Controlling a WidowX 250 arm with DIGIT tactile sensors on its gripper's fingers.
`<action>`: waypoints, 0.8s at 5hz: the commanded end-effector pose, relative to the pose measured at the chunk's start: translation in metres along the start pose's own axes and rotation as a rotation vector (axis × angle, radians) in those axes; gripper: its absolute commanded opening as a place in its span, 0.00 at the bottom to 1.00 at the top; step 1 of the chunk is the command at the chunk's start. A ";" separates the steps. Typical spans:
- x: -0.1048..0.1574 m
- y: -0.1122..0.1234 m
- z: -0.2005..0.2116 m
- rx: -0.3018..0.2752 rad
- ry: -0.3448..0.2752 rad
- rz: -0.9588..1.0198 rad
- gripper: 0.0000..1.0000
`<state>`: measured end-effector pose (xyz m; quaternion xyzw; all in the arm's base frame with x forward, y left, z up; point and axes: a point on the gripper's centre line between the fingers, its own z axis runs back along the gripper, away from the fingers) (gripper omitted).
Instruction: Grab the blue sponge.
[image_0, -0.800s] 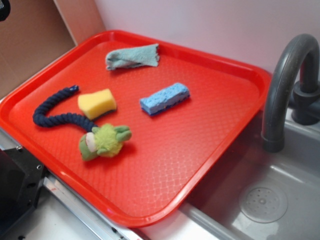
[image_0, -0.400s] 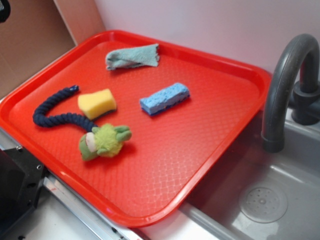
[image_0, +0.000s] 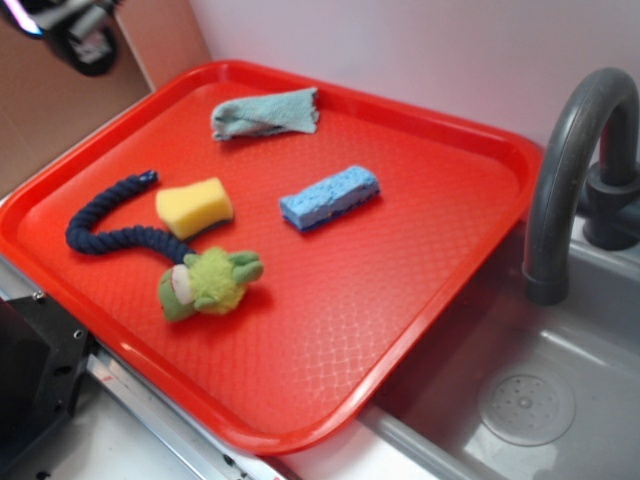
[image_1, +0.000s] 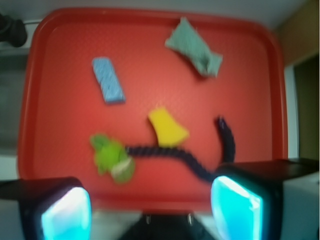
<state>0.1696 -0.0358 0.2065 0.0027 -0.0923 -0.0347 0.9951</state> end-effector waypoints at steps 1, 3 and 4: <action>0.044 -0.028 -0.049 0.000 -0.023 -0.009 1.00; 0.074 -0.036 -0.094 -0.028 0.013 0.059 1.00; 0.082 -0.038 -0.115 -0.009 0.045 0.056 1.00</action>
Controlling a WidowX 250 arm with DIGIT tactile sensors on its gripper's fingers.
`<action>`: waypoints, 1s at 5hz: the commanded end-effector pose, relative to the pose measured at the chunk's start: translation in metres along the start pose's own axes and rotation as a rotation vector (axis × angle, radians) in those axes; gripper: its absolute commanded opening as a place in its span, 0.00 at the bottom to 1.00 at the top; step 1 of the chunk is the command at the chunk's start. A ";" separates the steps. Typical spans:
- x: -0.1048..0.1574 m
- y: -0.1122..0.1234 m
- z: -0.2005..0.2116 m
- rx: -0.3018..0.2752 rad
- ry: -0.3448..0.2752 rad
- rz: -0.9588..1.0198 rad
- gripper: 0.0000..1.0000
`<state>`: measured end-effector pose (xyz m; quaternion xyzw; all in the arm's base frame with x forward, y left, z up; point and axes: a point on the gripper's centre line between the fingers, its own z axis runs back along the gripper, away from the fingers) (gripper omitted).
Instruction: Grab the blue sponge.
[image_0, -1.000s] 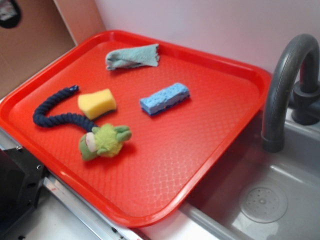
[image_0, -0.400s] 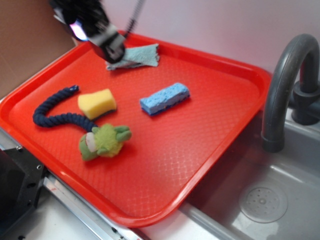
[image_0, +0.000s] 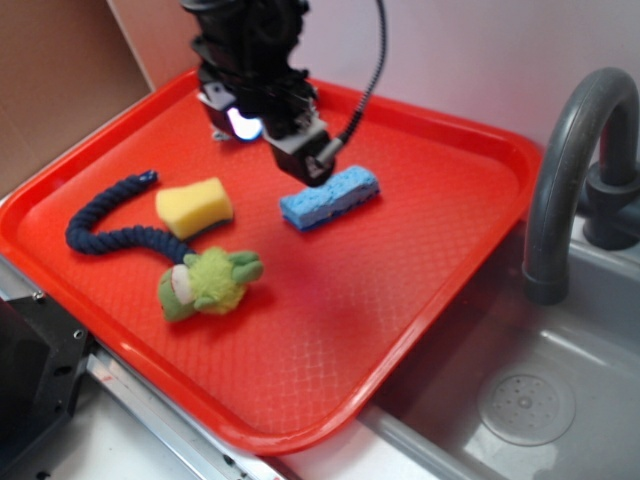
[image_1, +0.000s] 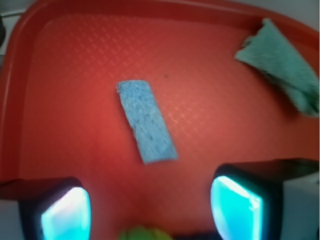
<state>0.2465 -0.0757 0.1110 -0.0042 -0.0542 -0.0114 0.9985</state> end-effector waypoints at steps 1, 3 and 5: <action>0.030 0.000 -0.021 -0.024 -0.015 -0.001 1.00; 0.034 0.000 -0.051 -0.035 0.045 -0.031 1.00; 0.031 -0.007 -0.073 -0.056 0.096 -0.064 0.95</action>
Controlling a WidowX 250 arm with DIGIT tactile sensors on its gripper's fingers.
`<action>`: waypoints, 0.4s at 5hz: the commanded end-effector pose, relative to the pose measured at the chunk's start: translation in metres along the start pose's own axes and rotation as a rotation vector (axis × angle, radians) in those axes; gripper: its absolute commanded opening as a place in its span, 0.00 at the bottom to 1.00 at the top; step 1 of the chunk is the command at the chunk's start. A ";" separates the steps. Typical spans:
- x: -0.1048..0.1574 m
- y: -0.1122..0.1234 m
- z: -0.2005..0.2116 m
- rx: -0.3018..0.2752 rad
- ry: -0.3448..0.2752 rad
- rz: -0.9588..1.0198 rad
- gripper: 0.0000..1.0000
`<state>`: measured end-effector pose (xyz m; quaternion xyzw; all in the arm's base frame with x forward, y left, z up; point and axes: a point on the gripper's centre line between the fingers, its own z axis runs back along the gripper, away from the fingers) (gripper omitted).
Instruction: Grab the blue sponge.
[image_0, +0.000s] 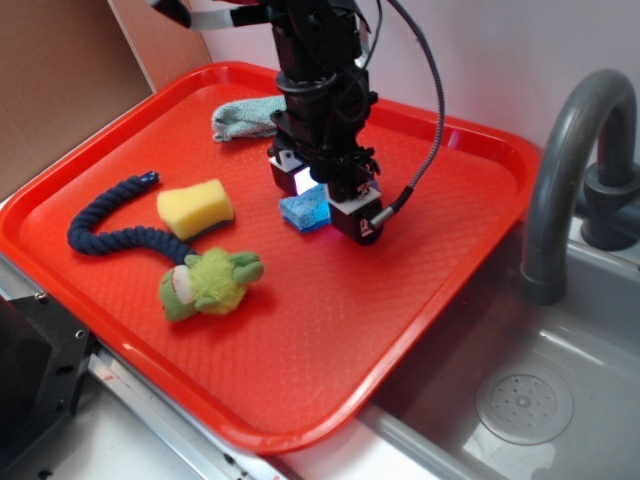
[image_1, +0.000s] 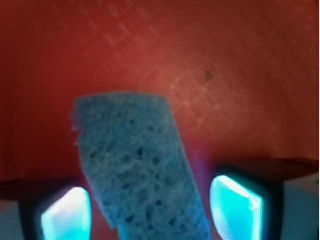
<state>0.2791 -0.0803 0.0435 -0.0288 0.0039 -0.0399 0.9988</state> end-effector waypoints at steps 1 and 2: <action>0.005 -0.004 -0.004 0.009 -0.020 -0.022 0.00; 0.004 -0.005 -0.006 0.016 -0.012 -0.028 0.00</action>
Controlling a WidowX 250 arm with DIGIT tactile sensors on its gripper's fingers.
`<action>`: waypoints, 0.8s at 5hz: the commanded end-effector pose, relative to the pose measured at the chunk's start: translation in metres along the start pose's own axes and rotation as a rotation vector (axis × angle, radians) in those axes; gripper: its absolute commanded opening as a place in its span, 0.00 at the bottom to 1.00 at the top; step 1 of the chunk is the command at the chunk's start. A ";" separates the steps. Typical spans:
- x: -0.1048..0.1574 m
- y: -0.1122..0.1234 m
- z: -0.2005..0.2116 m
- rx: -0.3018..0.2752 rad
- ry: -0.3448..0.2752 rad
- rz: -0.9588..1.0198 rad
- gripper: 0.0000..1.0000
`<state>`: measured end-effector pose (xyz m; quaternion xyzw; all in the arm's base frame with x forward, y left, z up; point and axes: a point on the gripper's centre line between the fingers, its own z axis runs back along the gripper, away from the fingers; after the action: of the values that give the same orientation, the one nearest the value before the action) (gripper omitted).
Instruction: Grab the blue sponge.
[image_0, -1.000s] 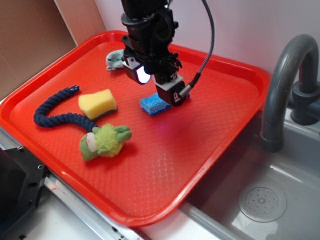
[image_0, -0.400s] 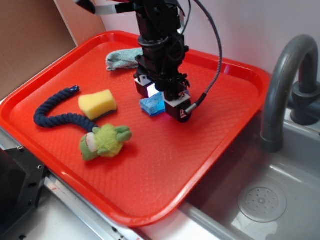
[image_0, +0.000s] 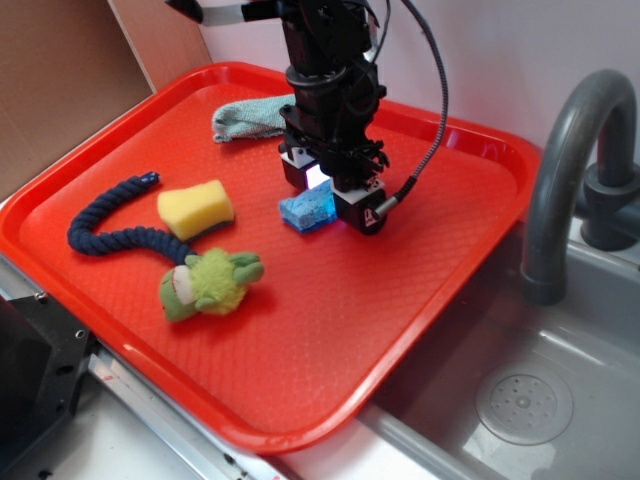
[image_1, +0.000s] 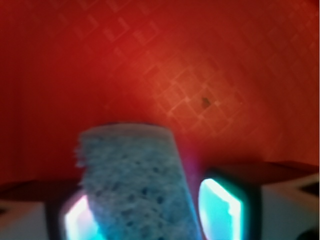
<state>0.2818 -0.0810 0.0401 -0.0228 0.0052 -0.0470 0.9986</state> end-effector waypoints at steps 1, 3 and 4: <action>0.001 -0.001 0.015 0.016 -0.043 -0.026 0.00; -0.024 0.043 0.115 -0.035 -0.188 0.090 0.00; -0.046 0.056 0.156 0.028 -0.243 0.155 0.00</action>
<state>0.2421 -0.0140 0.1765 -0.0146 -0.0789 0.0255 0.9965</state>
